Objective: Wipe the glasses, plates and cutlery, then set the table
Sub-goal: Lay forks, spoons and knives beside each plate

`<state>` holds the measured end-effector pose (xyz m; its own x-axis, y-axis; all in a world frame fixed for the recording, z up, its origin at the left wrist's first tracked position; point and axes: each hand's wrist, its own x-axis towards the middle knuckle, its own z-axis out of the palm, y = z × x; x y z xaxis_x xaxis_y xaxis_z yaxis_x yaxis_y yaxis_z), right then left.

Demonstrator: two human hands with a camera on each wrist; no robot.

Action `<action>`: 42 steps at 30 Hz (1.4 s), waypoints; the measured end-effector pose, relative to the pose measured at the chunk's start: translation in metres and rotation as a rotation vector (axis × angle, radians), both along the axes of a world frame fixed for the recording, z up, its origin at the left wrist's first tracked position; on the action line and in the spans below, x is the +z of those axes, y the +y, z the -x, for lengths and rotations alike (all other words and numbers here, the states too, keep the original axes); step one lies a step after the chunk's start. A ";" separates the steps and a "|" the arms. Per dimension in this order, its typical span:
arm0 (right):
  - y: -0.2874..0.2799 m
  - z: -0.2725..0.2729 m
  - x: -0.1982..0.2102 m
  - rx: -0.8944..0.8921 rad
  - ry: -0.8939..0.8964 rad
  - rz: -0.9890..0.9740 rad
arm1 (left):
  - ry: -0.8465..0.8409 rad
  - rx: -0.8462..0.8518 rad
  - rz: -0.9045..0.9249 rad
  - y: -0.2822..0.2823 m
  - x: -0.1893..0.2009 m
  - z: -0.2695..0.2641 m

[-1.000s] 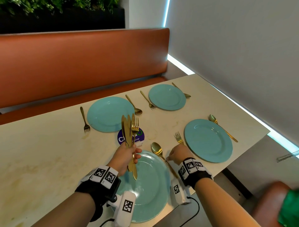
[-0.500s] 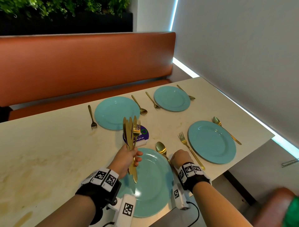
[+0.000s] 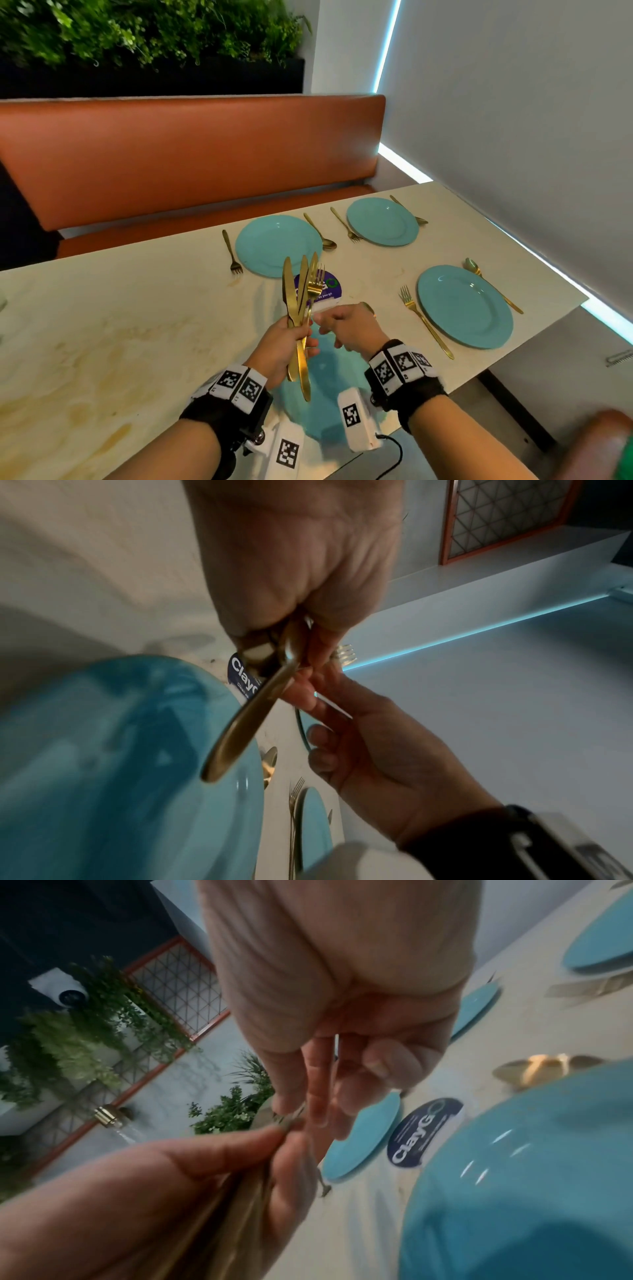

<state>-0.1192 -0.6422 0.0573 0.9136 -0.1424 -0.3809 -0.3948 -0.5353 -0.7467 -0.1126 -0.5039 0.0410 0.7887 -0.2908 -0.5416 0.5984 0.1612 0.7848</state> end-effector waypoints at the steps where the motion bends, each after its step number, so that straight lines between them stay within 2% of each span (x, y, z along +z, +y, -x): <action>1: 0.013 0.004 -0.001 -0.002 -0.001 -0.018 | -0.001 -0.013 0.013 0.008 0.001 0.005; 6: 0.081 0.025 -0.009 -0.189 -0.036 -0.118 | 0.007 -0.033 0.057 0.063 0.000 0.028; 9: 0.127 0.039 -0.011 -0.270 -0.095 -0.081 | 0.042 -0.038 0.085 0.102 -0.002 0.038; 11: 0.150 0.044 -0.016 -0.329 -0.118 -0.040 | 0.062 -0.028 0.039 0.130 -0.006 0.043; 13: 0.162 0.048 -0.022 -0.317 -0.090 0.007 | 0.089 -0.005 -0.034 0.159 -0.013 0.046; 17: 0.173 0.062 -0.036 -0.159 0.100 0.225 | 0.157 0.029 -0.076 0.206 -0.021 0.049; 20: 0.174 0.075 -0.050 -0.143 0.217 0.388 | 0.135 0.040 -0.156 0.226 -0.027 0.048; 27: 0.174 0.068 -0.072 -0.032 0.364 0.592 | 0.119 0.023 -0.171 0.243 -0.034 0.048; 42: 0.166 0.058 -0.068 -0.011 0.334 0.806 | 0.077 0.030 -0.153 0.222 -0.039 0.040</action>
<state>-0.1767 -0.4761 -0.0103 0.7690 -0.4920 -0.4081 -0.5338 -0.8455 0.0133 -0.1527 -0.2822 0.0017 0.7504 -0.1777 -0.6367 0.6543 0.0622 0.7537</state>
